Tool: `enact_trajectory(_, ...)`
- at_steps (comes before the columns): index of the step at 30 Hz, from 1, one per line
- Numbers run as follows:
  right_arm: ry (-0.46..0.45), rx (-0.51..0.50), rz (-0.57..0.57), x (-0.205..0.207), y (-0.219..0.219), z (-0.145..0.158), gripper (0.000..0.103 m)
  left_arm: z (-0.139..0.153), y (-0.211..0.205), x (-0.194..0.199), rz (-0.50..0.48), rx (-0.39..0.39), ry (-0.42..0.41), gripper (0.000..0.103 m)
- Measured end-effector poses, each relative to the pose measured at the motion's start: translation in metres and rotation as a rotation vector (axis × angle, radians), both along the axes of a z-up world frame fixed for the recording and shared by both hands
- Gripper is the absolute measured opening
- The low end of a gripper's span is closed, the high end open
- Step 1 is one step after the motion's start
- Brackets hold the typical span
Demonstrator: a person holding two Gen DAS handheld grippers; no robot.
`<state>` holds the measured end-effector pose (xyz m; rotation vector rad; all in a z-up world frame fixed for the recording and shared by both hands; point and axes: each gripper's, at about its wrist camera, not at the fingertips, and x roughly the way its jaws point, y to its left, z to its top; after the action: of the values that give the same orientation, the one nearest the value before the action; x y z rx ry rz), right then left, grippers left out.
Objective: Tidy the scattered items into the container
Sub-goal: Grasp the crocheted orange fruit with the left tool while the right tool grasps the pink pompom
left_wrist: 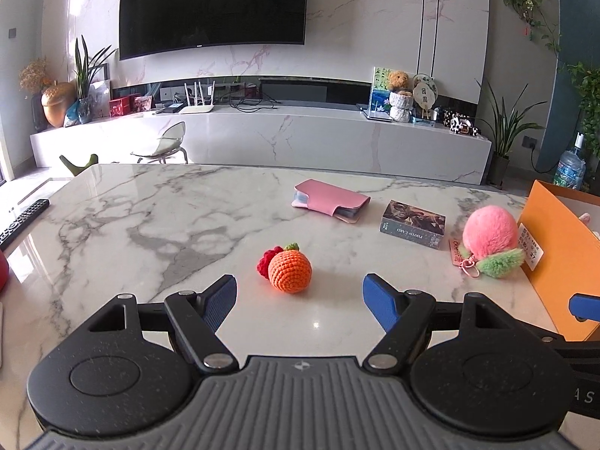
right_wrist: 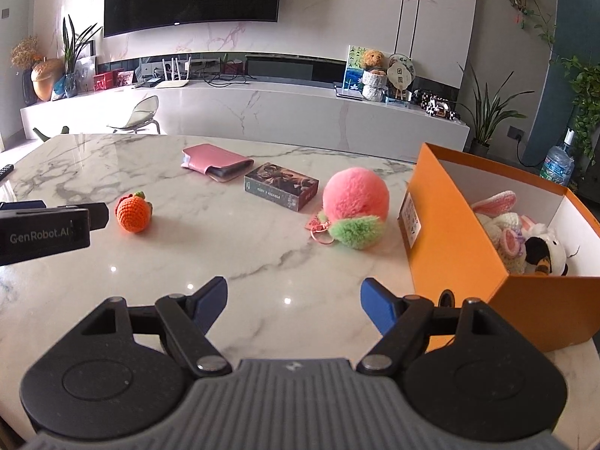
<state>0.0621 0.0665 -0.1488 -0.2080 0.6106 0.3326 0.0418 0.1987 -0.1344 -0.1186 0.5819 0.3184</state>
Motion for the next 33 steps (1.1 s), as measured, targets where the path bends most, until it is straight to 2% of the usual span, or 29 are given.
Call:
enact_trajectory(9,-0.019,-0.036,-0.035,0.062,0.006,-0.007,0.081,-0.01,0.018,0.041,0.027,-0.003,0.039,0.088)
enact_trajectory(16,-0.054,-0.052,-0.068,0.107,0.011,-0.006,0.087,-0.022,0.029,0.058,0.032,0.01,0.037,0.088)
enact_trajectory(27,-0.093,-0.085,-0.098,0.15,0.016,-0.014,0.091,-0.044,0.034,0.073,0.023,0.005,0.041,0.088)
enact_trajectory(33,-0.127,-0.102,-0.092,0.157,0.024,-0.019,0.093,-0.057,0.031,0.084,0.019,0.0,0.061,0.088)
